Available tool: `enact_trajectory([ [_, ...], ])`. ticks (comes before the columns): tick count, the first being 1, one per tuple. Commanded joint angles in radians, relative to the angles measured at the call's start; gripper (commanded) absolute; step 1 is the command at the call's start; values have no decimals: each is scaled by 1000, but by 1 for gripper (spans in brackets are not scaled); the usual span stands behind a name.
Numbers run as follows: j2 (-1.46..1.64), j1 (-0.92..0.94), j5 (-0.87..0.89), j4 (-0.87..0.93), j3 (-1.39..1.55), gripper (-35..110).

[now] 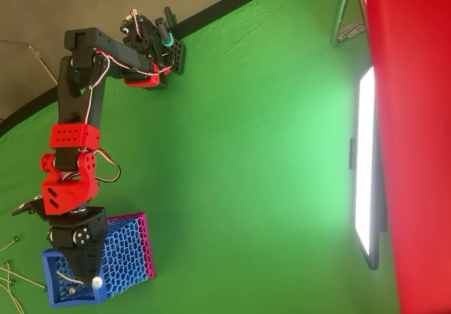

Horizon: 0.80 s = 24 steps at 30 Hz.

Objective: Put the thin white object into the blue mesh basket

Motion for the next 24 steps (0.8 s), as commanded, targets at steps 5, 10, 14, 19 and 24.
enact_trajectory([
  [5,43,61,156,-87,66,1],
  [10,23,77,301,-60,61,2],
  [14,9,107,425,8,32,3],
  [19,9,158,532,0,74,7],
  [24,32,229,607,-18,141,13],
])
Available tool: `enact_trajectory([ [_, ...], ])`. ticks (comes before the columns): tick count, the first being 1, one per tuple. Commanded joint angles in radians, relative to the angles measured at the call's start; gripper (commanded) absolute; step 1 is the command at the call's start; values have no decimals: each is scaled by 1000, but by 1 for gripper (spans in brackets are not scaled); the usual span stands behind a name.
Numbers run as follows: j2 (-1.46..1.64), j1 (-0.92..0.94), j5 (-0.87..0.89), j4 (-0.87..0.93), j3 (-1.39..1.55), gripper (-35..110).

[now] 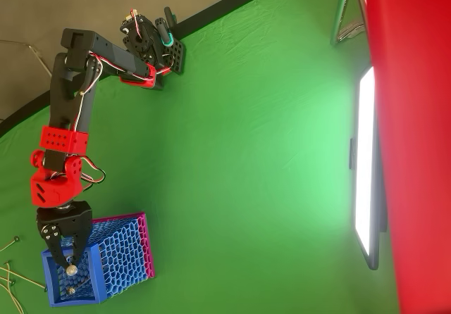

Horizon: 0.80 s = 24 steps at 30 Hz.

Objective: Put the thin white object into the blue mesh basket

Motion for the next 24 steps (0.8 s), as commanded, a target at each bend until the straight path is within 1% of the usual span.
enact_trajectory([
  [1,38,32,38,-35,25,14],
  [4,60,72,52,-129,103,18],
  [7,75,95,38,-156,140,19],
  [15,144,130,-15,-164,242,20],
  [18,190,132,-44,-138,298,20],
  [24,370,115,-135,-140,512,23],
])
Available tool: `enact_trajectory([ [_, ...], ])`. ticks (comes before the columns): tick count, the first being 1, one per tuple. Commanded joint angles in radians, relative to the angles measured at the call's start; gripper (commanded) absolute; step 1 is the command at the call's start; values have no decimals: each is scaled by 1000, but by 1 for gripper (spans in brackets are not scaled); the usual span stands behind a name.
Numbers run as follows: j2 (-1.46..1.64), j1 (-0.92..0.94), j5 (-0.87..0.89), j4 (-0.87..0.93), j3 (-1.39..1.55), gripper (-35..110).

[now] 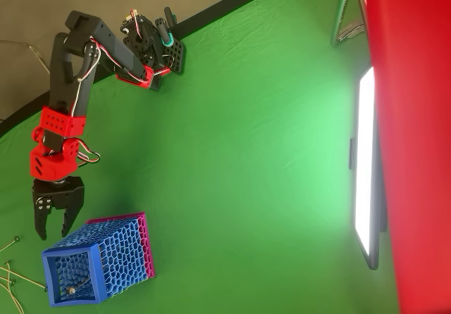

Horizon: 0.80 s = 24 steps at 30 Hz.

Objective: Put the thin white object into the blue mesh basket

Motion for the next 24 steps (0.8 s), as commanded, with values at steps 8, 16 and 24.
enact_trajectory([
  [8,353,-46,-92,46,310,23],
  [16,607,-124,-166,147,548,23],
  [24,939,-288,-333,245,857,23],
])
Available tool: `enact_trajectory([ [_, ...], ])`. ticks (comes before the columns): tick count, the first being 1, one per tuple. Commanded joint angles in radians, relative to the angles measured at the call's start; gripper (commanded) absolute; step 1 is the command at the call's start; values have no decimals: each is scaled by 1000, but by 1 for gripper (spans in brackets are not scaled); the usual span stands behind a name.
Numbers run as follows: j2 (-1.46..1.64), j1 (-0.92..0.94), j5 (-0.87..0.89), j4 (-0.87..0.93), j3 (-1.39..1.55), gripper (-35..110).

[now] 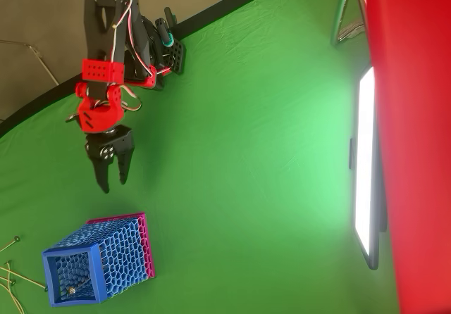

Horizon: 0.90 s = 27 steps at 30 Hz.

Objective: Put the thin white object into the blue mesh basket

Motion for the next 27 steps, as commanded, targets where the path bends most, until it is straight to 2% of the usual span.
enact_trajectory([
  [1,129,-69,-72,34,77,23],
  [7,293,-176,-175,98,190,23],
  [15,360,-310,-295,146,241,23],
  [22,483,-425,-373,308,242,22],
  [24,534,-445,-410,373,242,18],
  [27,546,-449,-417,390,242,17],
])
